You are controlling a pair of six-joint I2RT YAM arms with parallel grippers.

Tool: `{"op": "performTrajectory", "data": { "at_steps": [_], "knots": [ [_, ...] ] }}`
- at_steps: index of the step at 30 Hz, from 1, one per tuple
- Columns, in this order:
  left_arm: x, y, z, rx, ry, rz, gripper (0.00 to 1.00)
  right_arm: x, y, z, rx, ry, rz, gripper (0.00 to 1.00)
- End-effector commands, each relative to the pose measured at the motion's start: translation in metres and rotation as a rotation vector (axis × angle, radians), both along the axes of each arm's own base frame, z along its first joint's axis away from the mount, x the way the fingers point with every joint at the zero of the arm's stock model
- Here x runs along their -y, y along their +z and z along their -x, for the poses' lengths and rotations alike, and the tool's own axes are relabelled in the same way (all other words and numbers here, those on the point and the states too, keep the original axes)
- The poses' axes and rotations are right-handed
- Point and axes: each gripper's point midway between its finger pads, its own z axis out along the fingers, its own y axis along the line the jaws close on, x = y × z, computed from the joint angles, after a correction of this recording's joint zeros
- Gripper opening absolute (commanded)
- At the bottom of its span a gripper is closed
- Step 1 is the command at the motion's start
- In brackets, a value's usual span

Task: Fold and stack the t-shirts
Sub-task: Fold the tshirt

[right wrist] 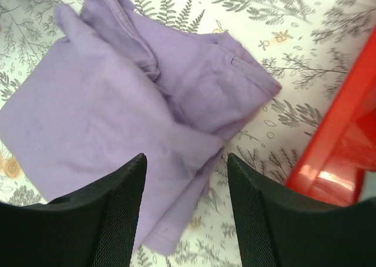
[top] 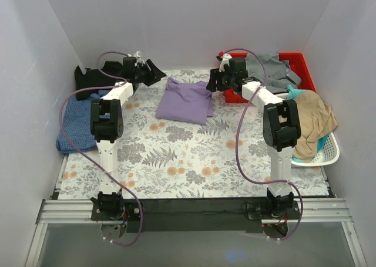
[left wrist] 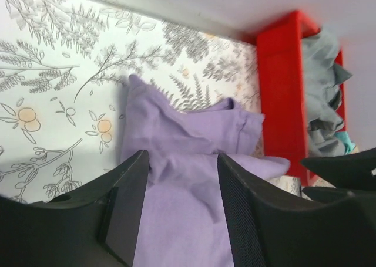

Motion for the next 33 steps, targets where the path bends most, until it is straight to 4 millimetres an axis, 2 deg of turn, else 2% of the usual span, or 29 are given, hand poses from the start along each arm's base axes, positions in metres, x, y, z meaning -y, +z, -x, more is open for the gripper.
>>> {"op": "performTrajectory", "data": {
  "at_steps": [1, 4, 6, 8, 9, 10, 12, 13, 14, 15, 16, 17, 18, 19, 20, 21, 23, 24, 25, 28, 29, 30, 33],
  "knots": [
    [-0.005, 0.137, 0.011, 0.322, -0.005, -0.001, 0.49, -0.008, 0.078, 0.007, 0.237, 0.035, 0.032, 0.63],
    [0.009, 0.150, 0.035, 0.329, -0.108, 0.052, 0.51, -0.026, 0.077, 0.022, 0.195, 0.089, -0.022, 0.64],
    [0.021, 0.148, 0.050, 0.296, -0.203, 0.091, 0.50, -0.036, 0.070, 0.029, 0.167, 0.118, -0.035, 0.64],
    [0.030, 0.130, 0.056, 0.248, -0.255, 0.110, 0.47, -0.048, 0.066, 0.033, 0.151, 0.128, -0.046, 0.64],
    [0.034, 0.121, 0.058, 0.220, -0.271, 0.121, 0.45, -0.052, 0.052, 0.032, 0.121, 0.133, -0.048, 0.64],
    [0.039, 0.113, 0.062, 0.189, -0.312, 0.148, 0.43, -0.056, 0.058, 0.026, 0.127, 0.136, -0.064, 0.64],
    [0.046, 0.089, 0.058, 0.121, -0.353, 0.201, 0.38, -0.061, 0.036, 0.022, 0.071, 0.139, -0.067, 0.64],
    [0.050, 0.083, 0.060, 0.098, -0.385, 0.227, 0.36, -0.064, 0.041, 0.016, 0.081, 0.139, -0.076, 0.64],
    [0.052, 0.068, 0.053, 0.071, -0.391, 0.250, 0.34, -0.066, 0.035, 0.014, 0.066, 0.139, -0.074, 0.64],
    [0.055, 0.063, 0.051, 0.067, -0.406, 0.261, 0.32, -0.067, 0.022, 0.010, 0.049, 0.136, -0.067, 0.64],
    [0.055, 0.060, 0.047, 0.064, -0.406, 0.266, 0.31, -0.067, 0.017, 0.007, 0.045, 0.134, -0.063, 0.64],
    [0.056, 0.051, 0.041, 0.068, -0.403, 0.270, 0.29, -0.069, 0.023, -0.001, 0.065, 0.124, -0.063, 0.64],
    [0.058, 0.049, 0.038, 0.071, -0.404, 0.273, 0.28, -0.069, 0.006, -0.004, 0.036, 0.120, -0.045, 0.64],
    [0.058, 0.045, 0.034, 0.064, -0.402, 0.280, 0.27, -0.069, 0.002, -0.007, 0.029, 0.114, -0.040, 0.64],
    [0.059, 0.043, 0.033, 0.059, -0.412, 0.289, 0.27, -0.071, 0.008, -0.016, 0.048, 0.108, -0.041, 0.64],
    [0.061, 0.035, 0.027, 0.043, -0.412, 0.304, 0.27, -0.070, -0.009, -0.017, 0.018, 0.102, -0.027, 0.64],
    [0.061, 0.029, 0.022, 0.045, -0.406, 0.306, 0.27, -0.070, -0.006, -0.029, 0.045, 0.084, -0.019, 0.64],
    [0.061, 0.029, 0.018, 0.061, -0.404, 0.304, 0.27, -0.070, -0.015, -0.033, 0.044, 0.081, -0.009, 0.64],
    [0.061, 0.023, 0.014, 0.076, -0.399, 0.301, 0.28, -0.069, -0.016, -0.038, 0.054, 0.075, -0.002, 0.64],
    [0.060, 0.017, -0.003, 0.135, -0.370, 0.285, 0.31, -0.063, -0.023, -0.056, 0.074, 0.031, 0.018, 0.66],
    [0.060, 0.018, -0.008, 0.158, -0.360, 0.279, 0.31, -0.058, -0.037, -0.063, 0.066, 0.007, 0.038, 0.66],
    [0.058, 0.017, -0.015, 0.178, -0.334, 0.266, 0.34, -0.055, -0.033, -0.070, 0.082, -0.004, 0.037, 0.67],
    [0.051, 0.024, -0.032, 0.264, -0.291, 0.222, 0.38, -0.049, -0.046, -0.077, 0.100, -0.024, 0.069, 0.68]
  ]
}}
